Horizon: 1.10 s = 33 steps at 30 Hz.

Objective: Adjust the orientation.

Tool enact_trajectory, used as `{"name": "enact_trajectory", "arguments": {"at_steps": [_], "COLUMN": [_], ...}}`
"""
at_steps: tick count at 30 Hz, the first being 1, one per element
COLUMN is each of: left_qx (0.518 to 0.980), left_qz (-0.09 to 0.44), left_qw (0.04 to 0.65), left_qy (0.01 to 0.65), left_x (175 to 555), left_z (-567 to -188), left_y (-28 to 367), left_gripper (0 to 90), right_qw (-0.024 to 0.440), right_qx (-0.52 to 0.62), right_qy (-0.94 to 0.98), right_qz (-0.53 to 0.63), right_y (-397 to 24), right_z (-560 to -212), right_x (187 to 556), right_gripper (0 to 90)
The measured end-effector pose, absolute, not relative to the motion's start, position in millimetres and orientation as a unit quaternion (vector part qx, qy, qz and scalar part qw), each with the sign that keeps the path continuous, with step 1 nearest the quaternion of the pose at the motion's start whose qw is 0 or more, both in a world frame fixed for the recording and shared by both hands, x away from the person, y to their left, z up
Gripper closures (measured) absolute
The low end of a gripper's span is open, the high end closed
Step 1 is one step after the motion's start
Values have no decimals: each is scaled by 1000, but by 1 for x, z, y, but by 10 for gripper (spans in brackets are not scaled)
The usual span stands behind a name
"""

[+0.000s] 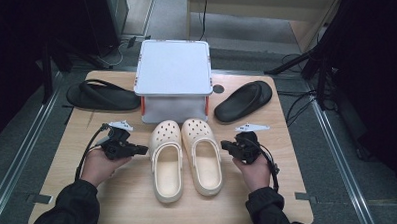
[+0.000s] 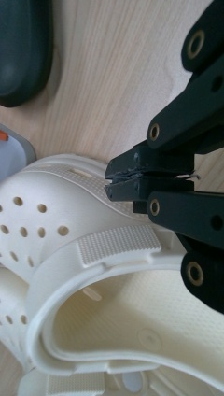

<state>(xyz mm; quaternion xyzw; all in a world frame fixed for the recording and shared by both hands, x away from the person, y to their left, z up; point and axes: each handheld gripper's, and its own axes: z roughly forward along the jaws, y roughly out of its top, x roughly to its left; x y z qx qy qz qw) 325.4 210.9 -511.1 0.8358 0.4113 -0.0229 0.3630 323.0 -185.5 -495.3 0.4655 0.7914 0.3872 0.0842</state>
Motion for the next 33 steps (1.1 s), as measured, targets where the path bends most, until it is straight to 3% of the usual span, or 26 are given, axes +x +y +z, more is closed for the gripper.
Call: {"name": "enact_trajectory", "arguments": {"at_steps": [25,33], "left_qx": [852,837], "left_qz": [-39,-31], "left_qw": [354,377], "left_qy": [383,396], "left_x": [322,323], "left_z": [-512,-504], "left_y": [196,202], "left_gripper": [891,794], "right_qw": [68,94], "right_qx": [462,466], "right_qy": [802,787], "right_qz": [372,393], "right_y": [-174,-181], "right_z": [-509,-498], "right_x": [321,317], "right_gripper": [883,789]}}
